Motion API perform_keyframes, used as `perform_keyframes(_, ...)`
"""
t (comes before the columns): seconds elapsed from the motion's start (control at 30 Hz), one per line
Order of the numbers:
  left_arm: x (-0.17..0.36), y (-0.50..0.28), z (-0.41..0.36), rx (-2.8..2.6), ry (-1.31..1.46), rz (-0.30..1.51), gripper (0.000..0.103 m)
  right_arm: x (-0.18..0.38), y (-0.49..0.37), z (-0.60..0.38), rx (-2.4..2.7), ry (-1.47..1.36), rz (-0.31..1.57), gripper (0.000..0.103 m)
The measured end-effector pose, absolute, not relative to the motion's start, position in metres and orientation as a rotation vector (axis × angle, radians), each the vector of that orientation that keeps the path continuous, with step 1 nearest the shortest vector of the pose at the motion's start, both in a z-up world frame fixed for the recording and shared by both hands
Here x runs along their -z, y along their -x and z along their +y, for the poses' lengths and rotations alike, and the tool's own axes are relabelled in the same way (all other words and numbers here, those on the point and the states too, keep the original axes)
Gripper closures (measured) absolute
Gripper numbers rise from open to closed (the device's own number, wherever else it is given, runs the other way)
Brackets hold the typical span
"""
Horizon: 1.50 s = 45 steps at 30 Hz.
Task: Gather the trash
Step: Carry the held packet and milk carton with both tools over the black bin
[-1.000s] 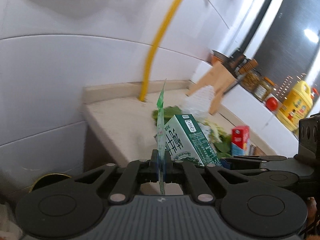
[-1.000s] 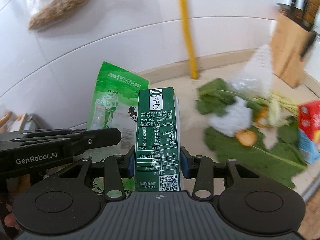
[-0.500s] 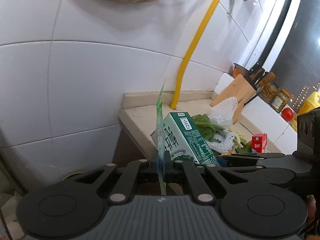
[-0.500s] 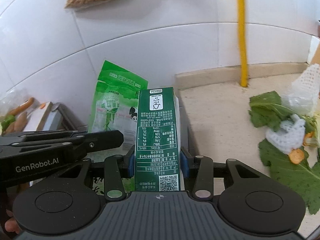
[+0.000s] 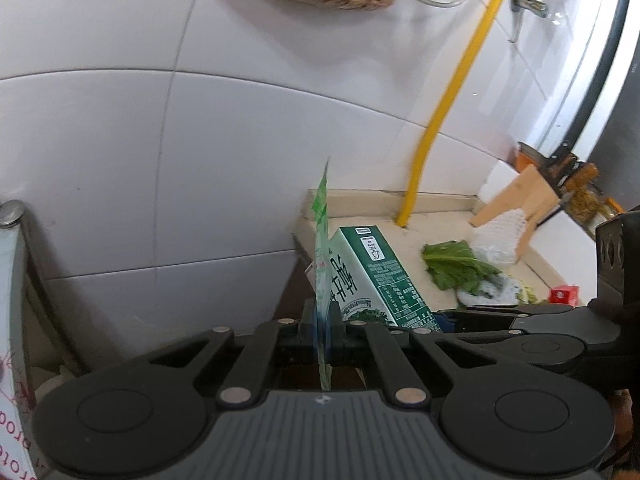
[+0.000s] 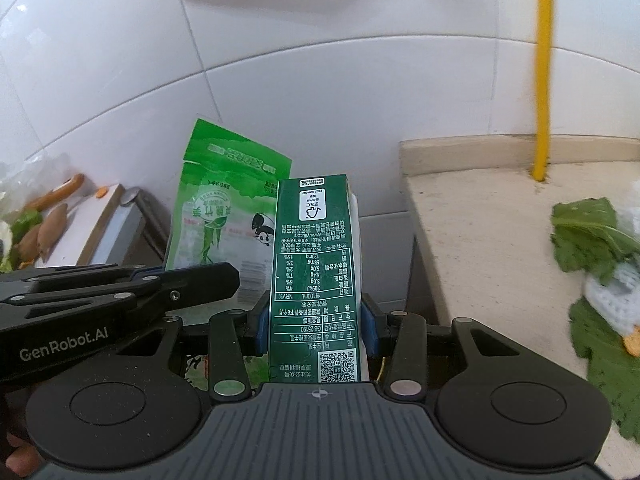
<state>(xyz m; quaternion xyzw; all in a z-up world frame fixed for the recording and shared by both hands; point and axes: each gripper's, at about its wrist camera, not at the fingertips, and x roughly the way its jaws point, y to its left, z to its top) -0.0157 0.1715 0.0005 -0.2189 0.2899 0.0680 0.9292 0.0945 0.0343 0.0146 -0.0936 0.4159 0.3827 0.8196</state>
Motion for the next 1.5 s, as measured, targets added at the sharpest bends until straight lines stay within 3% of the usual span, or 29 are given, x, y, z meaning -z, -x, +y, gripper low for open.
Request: perform_keyframes(1.5, 0.057, -0.015, 0.225, -0.244, 0.42, 0.746, 0.103, 0.047, -0.116, 0.098, -0.774, 0.3, 1.027, 0.053)
